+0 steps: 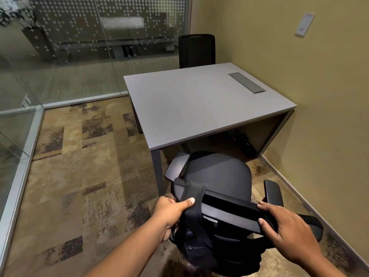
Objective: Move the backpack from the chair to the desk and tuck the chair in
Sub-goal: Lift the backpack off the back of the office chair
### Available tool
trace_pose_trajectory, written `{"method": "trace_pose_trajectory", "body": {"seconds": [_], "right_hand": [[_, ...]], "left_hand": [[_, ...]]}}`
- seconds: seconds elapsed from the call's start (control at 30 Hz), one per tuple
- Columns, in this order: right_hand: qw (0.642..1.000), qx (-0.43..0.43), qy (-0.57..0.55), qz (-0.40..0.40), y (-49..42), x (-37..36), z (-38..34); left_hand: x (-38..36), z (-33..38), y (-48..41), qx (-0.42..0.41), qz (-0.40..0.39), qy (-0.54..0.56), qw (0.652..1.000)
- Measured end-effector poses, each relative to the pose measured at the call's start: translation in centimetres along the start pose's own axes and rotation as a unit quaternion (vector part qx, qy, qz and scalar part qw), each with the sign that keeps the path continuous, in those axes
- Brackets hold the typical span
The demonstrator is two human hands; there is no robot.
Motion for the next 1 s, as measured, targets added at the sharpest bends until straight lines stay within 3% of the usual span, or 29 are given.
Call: {"method": "trace_pose_trajectory", "body": {"seconds": [0.1, 0.27, 0.4, 0.53, 0.7, 0.8, 1.0], "right_hand": [[1.0, -0.007, 0.011, -0.001, -0.2, 0.2, 0.4], [1.0, 0.0, 0.021, -0.001, -0.4, 0.2, 0.2], [1.0, 0.005, 0.027, -0.001, -0.4, 0.2, -0.1], [0.999, 0.005, 0.033, 0.004, -0.4, 0.4, -0.1], [0.999, -0.002, 0.045, 0.004, -0.4, 0.3, -0.1], [0.999, -0.003, 0.044, 0.0, -0.4, 0.4, -0.4], [0.999, -0.003, 0.04, 0.001, -0.7, 0.7, -0.8]], "left_hand": [[-1.7, -1.2, 1.2, 0.019, -0.086, -0.002, 0.996], [-2.9, -1.8, 2.5, -0.056, -0.166, 0.0, 0.985], [-3.2, -3.2, 2.8, -0.114, -0.188, -0.009, 0.975], [-4.2, -5.2, 2.3, -0.129, -0.219, -0.113, 0.961], [-5.4, -6.8, 0.8, -0.139, -0.213, -0.182, 0.95], [-5.3, -6.9, -0.1, -0.164, -0.146, -0.221, 0.95], [-5.5, -6.4, -0.3, -0.135, -0.08, -0.178, 0.971]]}}
Point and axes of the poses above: each hand's wrist, its own y-axis away from the middle knuckle, its own x-axis out of the back of the hand, z = x × y, the point moved 9 cm from there along -y, towards the middle knuckle, and after that the axes turned 5 degrees about z, right-handed, at the moved point
